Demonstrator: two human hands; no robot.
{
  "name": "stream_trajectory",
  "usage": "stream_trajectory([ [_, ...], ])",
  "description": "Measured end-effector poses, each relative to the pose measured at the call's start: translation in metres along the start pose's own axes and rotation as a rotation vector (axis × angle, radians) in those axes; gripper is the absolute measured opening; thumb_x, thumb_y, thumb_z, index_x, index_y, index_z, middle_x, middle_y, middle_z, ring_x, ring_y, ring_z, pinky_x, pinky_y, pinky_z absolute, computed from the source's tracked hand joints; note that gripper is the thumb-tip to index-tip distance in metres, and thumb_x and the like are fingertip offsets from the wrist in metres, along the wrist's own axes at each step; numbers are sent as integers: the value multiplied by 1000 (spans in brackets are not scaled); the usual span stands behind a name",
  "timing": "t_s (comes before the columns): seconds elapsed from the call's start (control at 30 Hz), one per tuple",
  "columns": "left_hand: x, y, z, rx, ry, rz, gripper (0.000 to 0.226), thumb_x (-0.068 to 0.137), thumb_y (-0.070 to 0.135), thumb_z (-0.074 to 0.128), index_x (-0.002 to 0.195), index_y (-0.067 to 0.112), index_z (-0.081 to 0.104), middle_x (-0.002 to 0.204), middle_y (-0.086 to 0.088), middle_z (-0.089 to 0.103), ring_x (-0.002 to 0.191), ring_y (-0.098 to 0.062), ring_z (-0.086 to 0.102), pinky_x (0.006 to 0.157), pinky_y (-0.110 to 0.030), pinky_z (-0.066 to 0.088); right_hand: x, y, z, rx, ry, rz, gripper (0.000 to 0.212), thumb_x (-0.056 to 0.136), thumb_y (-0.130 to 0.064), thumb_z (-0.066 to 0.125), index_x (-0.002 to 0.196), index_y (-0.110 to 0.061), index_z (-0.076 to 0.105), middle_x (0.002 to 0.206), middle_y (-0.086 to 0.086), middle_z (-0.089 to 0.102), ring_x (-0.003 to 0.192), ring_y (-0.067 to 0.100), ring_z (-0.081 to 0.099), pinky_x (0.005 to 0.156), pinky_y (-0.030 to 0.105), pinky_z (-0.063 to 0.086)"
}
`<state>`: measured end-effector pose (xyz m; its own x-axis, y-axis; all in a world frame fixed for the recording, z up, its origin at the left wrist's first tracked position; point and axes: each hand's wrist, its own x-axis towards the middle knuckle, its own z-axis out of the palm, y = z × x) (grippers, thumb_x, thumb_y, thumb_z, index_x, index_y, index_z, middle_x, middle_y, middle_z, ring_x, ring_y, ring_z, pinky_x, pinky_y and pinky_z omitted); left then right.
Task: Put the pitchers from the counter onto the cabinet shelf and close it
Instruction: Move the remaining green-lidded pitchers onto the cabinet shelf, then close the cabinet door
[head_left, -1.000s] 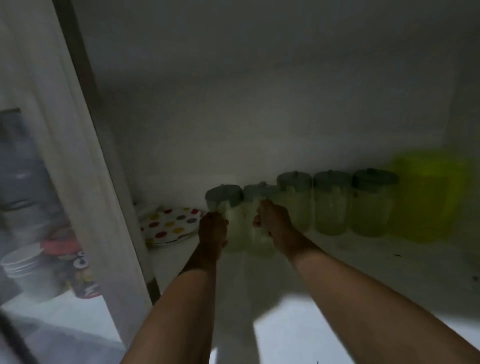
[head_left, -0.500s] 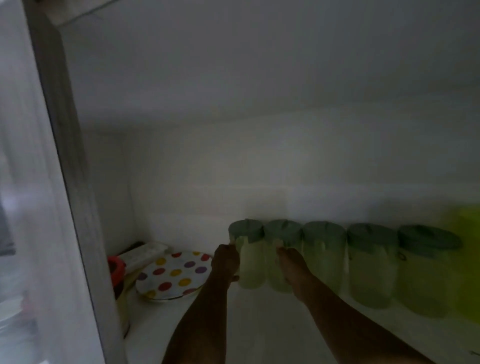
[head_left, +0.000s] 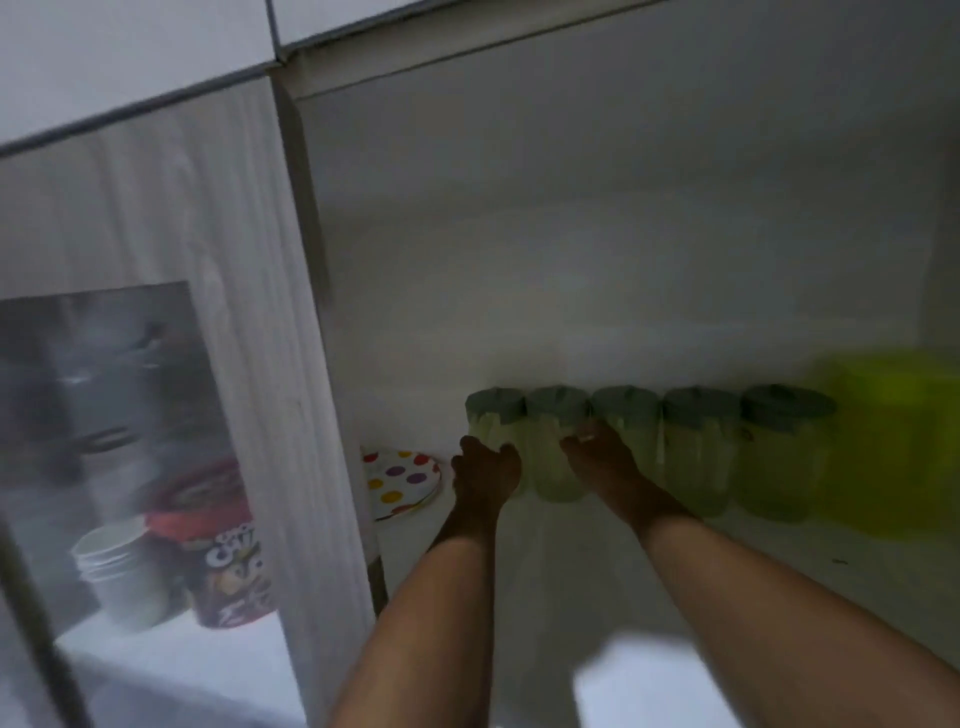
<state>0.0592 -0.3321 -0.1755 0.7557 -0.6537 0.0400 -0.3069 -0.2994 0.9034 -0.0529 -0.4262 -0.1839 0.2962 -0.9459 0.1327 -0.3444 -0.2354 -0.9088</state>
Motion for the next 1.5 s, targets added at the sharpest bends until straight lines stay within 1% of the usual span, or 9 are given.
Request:
stream_trajectory([
  [0.3, -173, 24, -52, 63, -263, 326, 69, 69, 37, 59, 131, 6, 60, 133, -16, 64, 124, -35, 59, 104, -36, 47, -184, -32, -96, -285, 28, -160, 38, 89, -29, 64, 119, -7, 63, 121, 14, 65, 113, 33, 62, 85, 29, 46],
  [0.5, -301, 8, -82, 125, -391, 428, 67, 92, 30, 63, 150, 8, 37, 152, -16, 45, 137, -35, 46, 113, -44, 41, -334, -24, -158, -391, 136, -142, 47, 88, -31, 67, 132, -16, 55, 137, 10, 58, 123, 28, 56, 102, 43, 48],
  [0.63, -374, 22, -88, 161, -523, 484, 72, 93, 28, 65, 153, 8, 31, 157, -16, 38, 140, -34, 43, 114, -46, 39, -417, -35, -217, -441, 206, -114, 51, 92, -28, 65, 139, -15, 51, 143, 12, 53, 127, 29, 53, 98, 36, 44],
  [0.83, -500, 76, -75, 107, -627, 710, 68, 93, 31, 61, 151, 7, 35, 151, -17, 46, 134, -32, 49, 110, -40, 42, -530, -60, -330, -555, 478, -131, 40, 90, -29, 64, 128, -17, 59, 123, 11, 63, 105, 24, 59, 84, 32, 45],
  [0.97, -602, 104, -53, 35, -725, 820, 61, 95, 27, 60, 149, 11, 36, 143, -13, 50, 106, -24, 59, 90, -31, 49, -618, -64, -395, -639, 668, -199, 31, 88, -24, 63, 118, -15, 64, 112, 8, 66, 97, 20, 61, 88, 40, 54],
  [1.13, -725, 128, -30, -42, -770, 954, 58, 95, 27, 62, 147, 22, 38, 152, -9, 43, 133, -28, 51, 105, -39, 48, -717, -72, -447, -699, 810, -381, 17, 88, -20, 59, 103, -19, 66, 94, 0, 67, 82, 15, 64, 79, 39, 58],
  [1.27, -791, 129, -21, -71, -671, 1064, 61, 92, 38, 62, 147, 27, 37, 154, -5, 42, 133, -26, 50, 104, -43, 49, -775, -74, -458, -763, 946, -593, 16, 85, -23, 55, 93, -16, 67, 87, -5, 64, 73, 13, 62, 71, 38, 58],
  [1.37, -829, 116, -20, -37, -594, 1224, 67, 89, 51, 59, 147, 30, 35, 152, -2, 42, 131, -24, 51, 99, -40, 51, -811, -67, -468, -798, 1228, -702, 19, 81, -20, 56, 94, -11, 67, 93, 2, 59, 87, 20, 58, 73, 37, 50],
  [1.5, -867, 102, -23, 3, -544, 1393, 74, 87, 56, 56, 151, 30, 30, 158, -1, 33, 136, -24, 46, 102, -43, 51, -833, -53, -490, -591, 1506, -440, 43, 80, -31, 59, 120, -16, 57, 125, 10, 52, 118, 25, 48, 93, 37, 38],
])
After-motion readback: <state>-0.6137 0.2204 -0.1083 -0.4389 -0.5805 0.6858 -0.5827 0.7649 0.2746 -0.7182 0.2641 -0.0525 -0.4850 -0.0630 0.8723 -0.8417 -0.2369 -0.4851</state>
